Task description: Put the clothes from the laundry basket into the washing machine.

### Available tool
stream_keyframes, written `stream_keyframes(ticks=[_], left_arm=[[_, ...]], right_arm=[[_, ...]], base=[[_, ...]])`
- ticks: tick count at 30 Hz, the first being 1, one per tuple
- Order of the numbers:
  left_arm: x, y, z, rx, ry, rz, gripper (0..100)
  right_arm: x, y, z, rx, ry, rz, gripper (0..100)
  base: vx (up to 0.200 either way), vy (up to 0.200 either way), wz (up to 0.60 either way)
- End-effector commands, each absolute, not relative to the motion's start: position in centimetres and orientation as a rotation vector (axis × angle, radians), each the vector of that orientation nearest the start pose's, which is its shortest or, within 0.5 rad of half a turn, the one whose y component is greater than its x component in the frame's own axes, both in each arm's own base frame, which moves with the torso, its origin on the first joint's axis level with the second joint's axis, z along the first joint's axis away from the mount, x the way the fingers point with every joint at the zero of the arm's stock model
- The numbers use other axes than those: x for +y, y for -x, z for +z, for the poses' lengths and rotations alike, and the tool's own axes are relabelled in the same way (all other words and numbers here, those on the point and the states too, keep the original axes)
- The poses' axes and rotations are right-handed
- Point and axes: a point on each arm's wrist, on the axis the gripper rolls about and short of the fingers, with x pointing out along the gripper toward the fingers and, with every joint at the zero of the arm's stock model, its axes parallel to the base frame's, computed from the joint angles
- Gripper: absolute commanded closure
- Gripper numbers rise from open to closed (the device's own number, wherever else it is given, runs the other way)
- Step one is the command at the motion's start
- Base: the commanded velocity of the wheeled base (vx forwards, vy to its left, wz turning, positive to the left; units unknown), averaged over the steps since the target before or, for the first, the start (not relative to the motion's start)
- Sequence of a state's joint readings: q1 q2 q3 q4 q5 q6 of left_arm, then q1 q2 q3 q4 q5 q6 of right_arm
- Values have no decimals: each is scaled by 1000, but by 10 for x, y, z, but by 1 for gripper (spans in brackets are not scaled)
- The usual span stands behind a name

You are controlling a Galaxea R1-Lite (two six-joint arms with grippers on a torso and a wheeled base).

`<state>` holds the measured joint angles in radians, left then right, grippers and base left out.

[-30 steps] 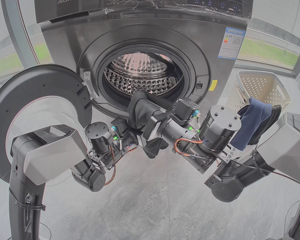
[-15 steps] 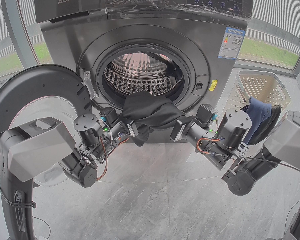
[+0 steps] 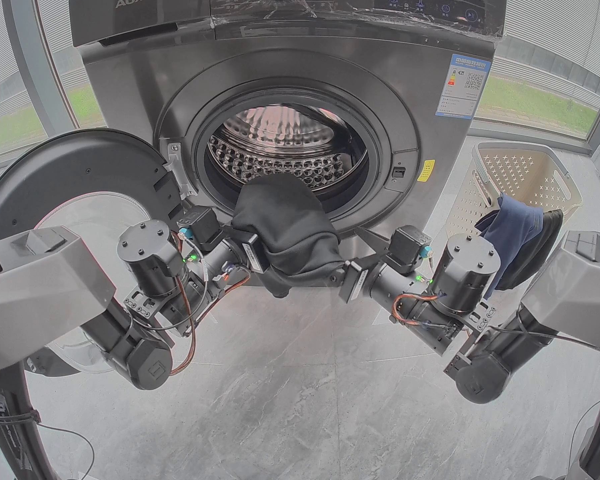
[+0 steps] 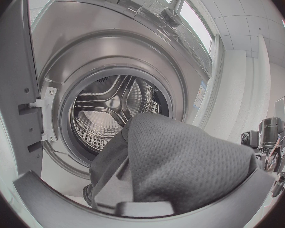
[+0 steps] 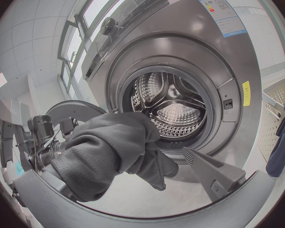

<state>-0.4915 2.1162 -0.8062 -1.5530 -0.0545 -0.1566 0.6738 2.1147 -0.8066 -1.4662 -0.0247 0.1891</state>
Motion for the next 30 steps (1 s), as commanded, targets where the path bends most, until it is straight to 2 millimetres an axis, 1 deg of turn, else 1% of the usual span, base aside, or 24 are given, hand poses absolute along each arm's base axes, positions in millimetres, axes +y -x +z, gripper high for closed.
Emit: stream_keyframes(ticks=[1, 2, 3, 4, 5, 6, 9, 10, 12, 15, 19, 22, 27, 30], left_arm=[[-162, -298, 137, -154, 201, -545, 100], [-159, -295, 136, -144, 201, -547, 100], [-159, -295, 136, -144, 201, -547, 100], [-155, -286, 136, -128, 197, -556, 100], [-153, -282, 138, -127, 193, -562, 100], [-154, -281, 140, -132, 194, -565, 100], [-154, -279, 141, -133, 187, -568, 100], [-153, -280, 138, -124, 180, -562, 100], [-152, -280, 133, -112, 162, -554, 100], [-148, -276, 123, -72, 140, -544, 100], [-138, -273, 118, -42, 131, -520, 100], [-135, -271, 114, -28, 108, -514, 100], [-135, -271, 111, -22, 82, -514, 100], [-135, -270, 114, -30, 88, -517, 100]], right_arm=[[208, -245, 113, 24, -145, 732, 0], [204, -239, 111, 39, -136, 736, 0], [204, -239, 111, 39, -136, 736, 0], [193, -226, 107, 77, -119, 736, 0], [185, -215, 104, 103, -105, 741, 0], [180, -210, 103, 117, -96, 747, 0], [169, -197, 95, 170, -63, 776, 0], [165, -191, 89, 204, -52, 784, 0], [162, -187, 84, 234, -44, 800, 0], [158, -188, 82, 246, -41, 784, 0], [148, -203, 80, 242, -49, 719, 0], [144, -209, 80, 238, -54, 691, 0], [144, -213, 79, 238, -58, 685, 0], [145, -212, 79, 239, -57, 690, 0]], base=[[0, 0, 0], [0, 0, 0], [0, 0, 0], [0, 0, 0], [0, 0, 0], [0, 0, 0], [0, 0, 0], [0, 0, 0], [0, 0, 0], [0, 0, 0], [0, 0, 0], [0, 0, 0], [0, 0, 0], [200, 0, 0]])
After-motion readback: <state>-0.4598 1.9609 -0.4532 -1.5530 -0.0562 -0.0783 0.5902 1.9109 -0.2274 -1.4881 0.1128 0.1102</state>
